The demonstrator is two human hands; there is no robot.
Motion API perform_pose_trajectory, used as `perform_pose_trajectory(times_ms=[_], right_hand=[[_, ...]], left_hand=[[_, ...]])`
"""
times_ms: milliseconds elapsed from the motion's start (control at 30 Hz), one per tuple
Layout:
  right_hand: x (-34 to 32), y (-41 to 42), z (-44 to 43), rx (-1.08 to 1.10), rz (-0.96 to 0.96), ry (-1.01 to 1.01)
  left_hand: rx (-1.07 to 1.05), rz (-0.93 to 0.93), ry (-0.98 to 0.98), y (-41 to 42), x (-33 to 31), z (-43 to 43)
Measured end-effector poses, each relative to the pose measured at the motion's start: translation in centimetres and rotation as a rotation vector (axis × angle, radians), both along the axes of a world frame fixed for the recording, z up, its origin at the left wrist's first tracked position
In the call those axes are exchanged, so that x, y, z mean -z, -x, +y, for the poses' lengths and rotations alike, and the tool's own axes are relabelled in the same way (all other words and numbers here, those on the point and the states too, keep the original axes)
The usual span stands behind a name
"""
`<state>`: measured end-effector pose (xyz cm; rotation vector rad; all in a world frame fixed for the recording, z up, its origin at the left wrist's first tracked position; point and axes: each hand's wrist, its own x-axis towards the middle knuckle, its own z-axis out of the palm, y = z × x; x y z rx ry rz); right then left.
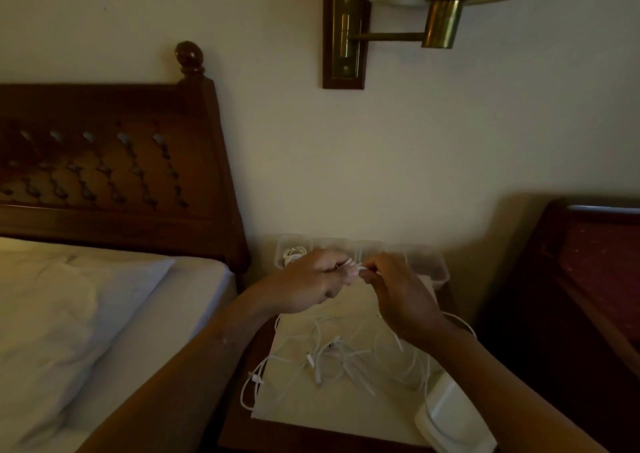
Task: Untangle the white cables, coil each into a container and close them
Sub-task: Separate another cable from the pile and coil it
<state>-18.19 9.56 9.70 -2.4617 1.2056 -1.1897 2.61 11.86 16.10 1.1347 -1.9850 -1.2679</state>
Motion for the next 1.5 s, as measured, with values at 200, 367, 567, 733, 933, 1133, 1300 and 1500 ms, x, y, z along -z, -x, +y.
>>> perform_pose_trajectory(times_ms=[200,367,567,733,933,1133,1300,1500], right_hand=[[7.7,0.3,0.1,0.1,-0.033,-0.306],[11.4,0.8,0.0,0.185,-0.016,-0.366],[11.1,0.6,-2.0,0.186,-0.153,-0.521],[7.1,0.3,-5.4,0.283,-0.357,-0.519],[0.4,-0.3,-6.7,0.212,-0.62,-0.518],[-4.8,-0.5,-5.1,0.13,-0.618,-0.537],[-5.9,0.4,-3.0,0.198,-0.5,-0.556],[-6.5,0.3,0.2,0.192,-0.207,-0.334]], left_hand=[[-0.095,0.565,-0.116,0.7,1.0,0.7],[-0.137,0.809,-0.094,1.0,-0.2,1.4],[-0.084,0.934,-0.091,0.6,-2.9,2.3],[-0.052,0.923,0.002,-0.3,-3.9,2.8],[-0.282,0.868,0.02,-1.2,-1.7,2.4],[-0.518,0.851,-0.03,-1.6,0.1,1.4],[-0.643,0.803,0.002,-2.2,-1.2,0.6],[-0.574,0.661,0.059,-1.4,-4.2,1.2]])
